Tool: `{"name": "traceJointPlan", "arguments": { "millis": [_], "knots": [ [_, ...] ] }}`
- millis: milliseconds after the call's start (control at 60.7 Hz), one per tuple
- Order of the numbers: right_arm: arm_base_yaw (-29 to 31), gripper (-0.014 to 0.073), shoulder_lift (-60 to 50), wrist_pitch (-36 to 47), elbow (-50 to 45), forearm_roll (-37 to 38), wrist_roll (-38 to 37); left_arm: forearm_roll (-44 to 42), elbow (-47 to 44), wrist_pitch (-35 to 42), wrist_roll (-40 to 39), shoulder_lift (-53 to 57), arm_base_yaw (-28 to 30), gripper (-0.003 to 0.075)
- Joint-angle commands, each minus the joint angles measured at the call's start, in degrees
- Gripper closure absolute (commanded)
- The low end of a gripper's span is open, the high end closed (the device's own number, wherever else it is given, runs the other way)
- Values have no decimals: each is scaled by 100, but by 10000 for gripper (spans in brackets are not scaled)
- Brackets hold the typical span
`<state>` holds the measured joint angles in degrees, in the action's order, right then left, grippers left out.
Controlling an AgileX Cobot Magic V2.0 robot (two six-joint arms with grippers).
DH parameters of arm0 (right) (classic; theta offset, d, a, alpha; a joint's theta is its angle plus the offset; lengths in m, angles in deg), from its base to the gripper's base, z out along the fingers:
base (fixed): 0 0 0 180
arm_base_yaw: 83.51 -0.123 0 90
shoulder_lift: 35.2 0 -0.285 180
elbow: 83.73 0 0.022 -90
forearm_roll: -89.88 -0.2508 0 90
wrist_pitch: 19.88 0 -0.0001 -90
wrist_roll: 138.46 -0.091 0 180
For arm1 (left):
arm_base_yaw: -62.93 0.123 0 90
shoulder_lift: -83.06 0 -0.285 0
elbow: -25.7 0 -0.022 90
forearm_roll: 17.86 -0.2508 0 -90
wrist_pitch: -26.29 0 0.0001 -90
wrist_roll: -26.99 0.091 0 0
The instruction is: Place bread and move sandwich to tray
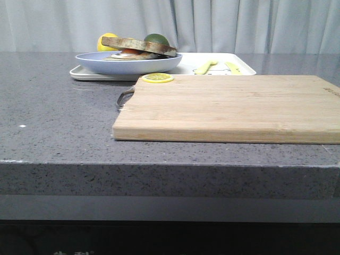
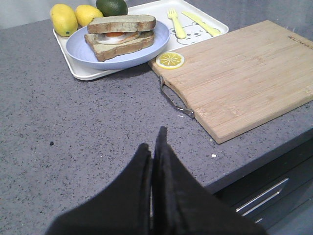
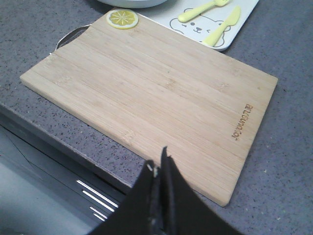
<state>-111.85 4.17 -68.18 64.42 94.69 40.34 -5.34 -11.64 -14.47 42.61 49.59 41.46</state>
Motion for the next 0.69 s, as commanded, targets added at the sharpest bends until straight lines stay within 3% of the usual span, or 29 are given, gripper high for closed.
{"name": "traceJointPlan", "arguments": {
  "millis": [0,445,676],
  "knots": [
    [30,660,11,376,149,58,-1,69,139,416,5,-35,-51,738],
    [30,661,11,381,149,58,-1,42,82,439,5,94,1,738],
    [30,661,11,380,149,58,-1,-15,71,426,5,378,1116,738]
  ]
}}
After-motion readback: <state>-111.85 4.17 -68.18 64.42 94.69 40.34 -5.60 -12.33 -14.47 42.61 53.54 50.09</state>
